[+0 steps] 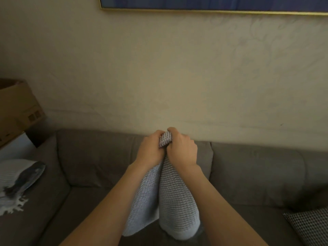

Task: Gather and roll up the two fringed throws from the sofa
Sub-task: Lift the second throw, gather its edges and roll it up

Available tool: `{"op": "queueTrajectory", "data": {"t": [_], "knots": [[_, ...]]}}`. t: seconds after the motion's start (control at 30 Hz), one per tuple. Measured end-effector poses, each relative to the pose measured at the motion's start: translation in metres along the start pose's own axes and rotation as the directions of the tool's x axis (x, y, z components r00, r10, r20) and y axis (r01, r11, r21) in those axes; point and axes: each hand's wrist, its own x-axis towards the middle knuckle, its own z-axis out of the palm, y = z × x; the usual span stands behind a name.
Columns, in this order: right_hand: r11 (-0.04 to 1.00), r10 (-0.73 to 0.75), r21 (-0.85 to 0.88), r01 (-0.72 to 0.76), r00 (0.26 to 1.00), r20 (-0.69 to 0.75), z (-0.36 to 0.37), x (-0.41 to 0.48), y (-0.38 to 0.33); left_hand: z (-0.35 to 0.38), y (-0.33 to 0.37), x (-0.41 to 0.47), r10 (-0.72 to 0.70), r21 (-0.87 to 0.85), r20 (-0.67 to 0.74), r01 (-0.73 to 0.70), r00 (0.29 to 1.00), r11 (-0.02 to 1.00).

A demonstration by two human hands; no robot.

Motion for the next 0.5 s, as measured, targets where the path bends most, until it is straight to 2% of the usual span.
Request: {"op": "queueTrajectory", "data": {"t": [0.17,0.23,0.37,0.5], "knots": [[0.994,-0.089,-0.077,0.078,0.985,-0.15,-0.019,0.007,-0.001,0.018,-0.029,-0.021,-0.08,-0.028,-0.026,0.079,0.996,0.997],[0.993,-0.107,-0.079,0.093,0.973,-0.205,-0.026,0.011,0.003,0.023,-0.036,-0.027,-0.098,-0.094,-0.047,0.093,0.994,0.991],[0.991,-0.12,-0.094,0.099,0.961,-0.249,-0.035,0.016,0.01,0.028,-0.026,-0.031,0.022,-0.212,-0.125,-0.048,0.992,0.976],[0.999,-0.031,-0.021,0.027,0.964,-0.265,-0.048,0.021,0.012,0.028,-0.005,-0.036,0.165,-0.124,-0.172,-0.187,0.971,0.974]]}}
